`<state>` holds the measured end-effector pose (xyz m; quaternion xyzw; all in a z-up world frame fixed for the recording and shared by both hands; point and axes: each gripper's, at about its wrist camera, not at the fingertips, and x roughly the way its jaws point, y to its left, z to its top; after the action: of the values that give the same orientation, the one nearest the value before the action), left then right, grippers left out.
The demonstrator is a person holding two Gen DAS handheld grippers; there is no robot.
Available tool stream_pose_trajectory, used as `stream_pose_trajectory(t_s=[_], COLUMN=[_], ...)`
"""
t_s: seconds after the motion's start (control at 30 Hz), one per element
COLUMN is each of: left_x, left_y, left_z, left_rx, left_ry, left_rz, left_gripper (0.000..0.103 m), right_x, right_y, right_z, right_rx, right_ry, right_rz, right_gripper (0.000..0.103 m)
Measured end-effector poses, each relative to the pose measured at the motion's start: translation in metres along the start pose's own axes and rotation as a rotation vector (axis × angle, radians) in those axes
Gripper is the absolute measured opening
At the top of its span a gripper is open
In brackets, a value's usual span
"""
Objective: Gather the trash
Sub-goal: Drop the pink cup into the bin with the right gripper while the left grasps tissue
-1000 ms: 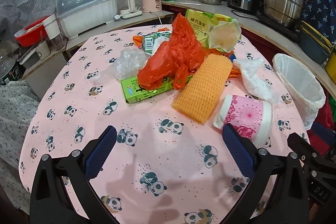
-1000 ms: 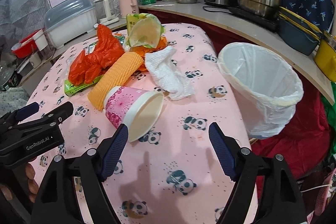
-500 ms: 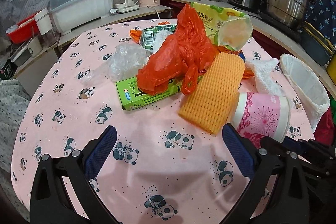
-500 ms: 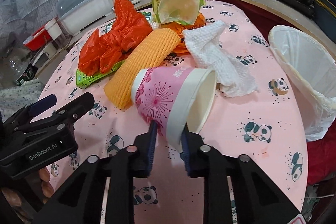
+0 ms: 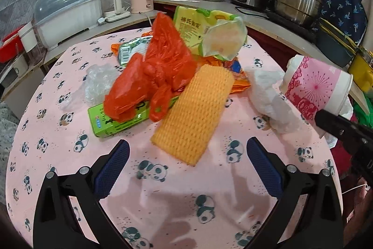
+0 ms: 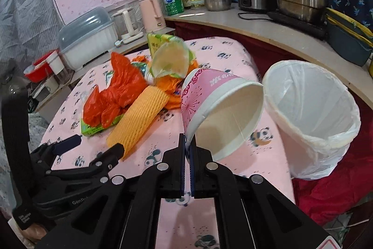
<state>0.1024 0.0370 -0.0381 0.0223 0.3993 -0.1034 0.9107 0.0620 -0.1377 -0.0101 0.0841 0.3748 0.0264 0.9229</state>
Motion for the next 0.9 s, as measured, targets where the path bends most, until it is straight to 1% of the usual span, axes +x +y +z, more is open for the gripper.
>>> stream_pose_trajectory(t_s=[0.13, 0.27, 0.47, 0.6, 0.67, 0.73, 0.77, 0.8, 0.83, 0.87, 0.9], left_x=[0.009, 0.026, 0.059, 0.080, 0.088, 0.096, 0.099, 0.101, 0.102, 0.102, 0.101], left_y=[-0.028, -0.054, -0.085, -0.101, -0.105, -0.111, -0.112, -0.115, -0.117, -0.118, -0.119], left_z=[0.012, 0.024, 0.037, 0.041, 0.043, 0.044, 0.044, 0.044, 0.045, 0.045, 0.046], left_rx=[0.023, 0.023, -0.005, -0.001, 0.005, 0.014, 0.018, 0.024, 0.032, 0.038, 0.042], left_ry=[0.001, 0.021, 0.063, 0.095, 0.110, 0.132, 0.140, 0.146, 0.144, 0.138, 0.134], left_rz=[-0.034, -0.073, -0.110, -0.104, -0.106, -0.113, -0.120, -0.122, -0.117, -0.111, -0.108], left_gripper=[0.096, 0.096, 0.096, 0.095, 0.091, 0.077, 0.073, 0.063, 0.056, 0.053, 0.043], right_x=[-0.013, -0.013, 0.003, 0.023, 0.034, 0.045, 0.051, 0.055, 0.061, 0.065, 0.068], right_y=[-0.029, -0.066, -0.119, -0.152, -0.164, -0.172, -0.175, -0.178, -0.180, -0.181, -0.183], right_z=[0.014, 0.022, 0.026, 0.028, 0.029, 0.031, 0.030, 0.031, 0.031, 0.030, 0.029], right_rx=[0.032, 0.085, 0.166, 0.224, 0.246, 0.258, 0.260, 0.262, 0.264, 0.267, 0.274], right_ry=[-0.051, -0.068, -0.052, -0.019, -0.003, 0.014, 0.023, 0.029, 0.039, 0.047, 0.053], right_rz=[-0.057, -0.115, -0.187, -0.211, -0.217, -0.225, -0.228, -0.231, -0.233, -0.234, -0.235], right_gripper=[0.003, 0.003, 0.003, 0.003, 0.003, 0.003, 0.003, 0.003, 0.003, 0.004, 0.007])
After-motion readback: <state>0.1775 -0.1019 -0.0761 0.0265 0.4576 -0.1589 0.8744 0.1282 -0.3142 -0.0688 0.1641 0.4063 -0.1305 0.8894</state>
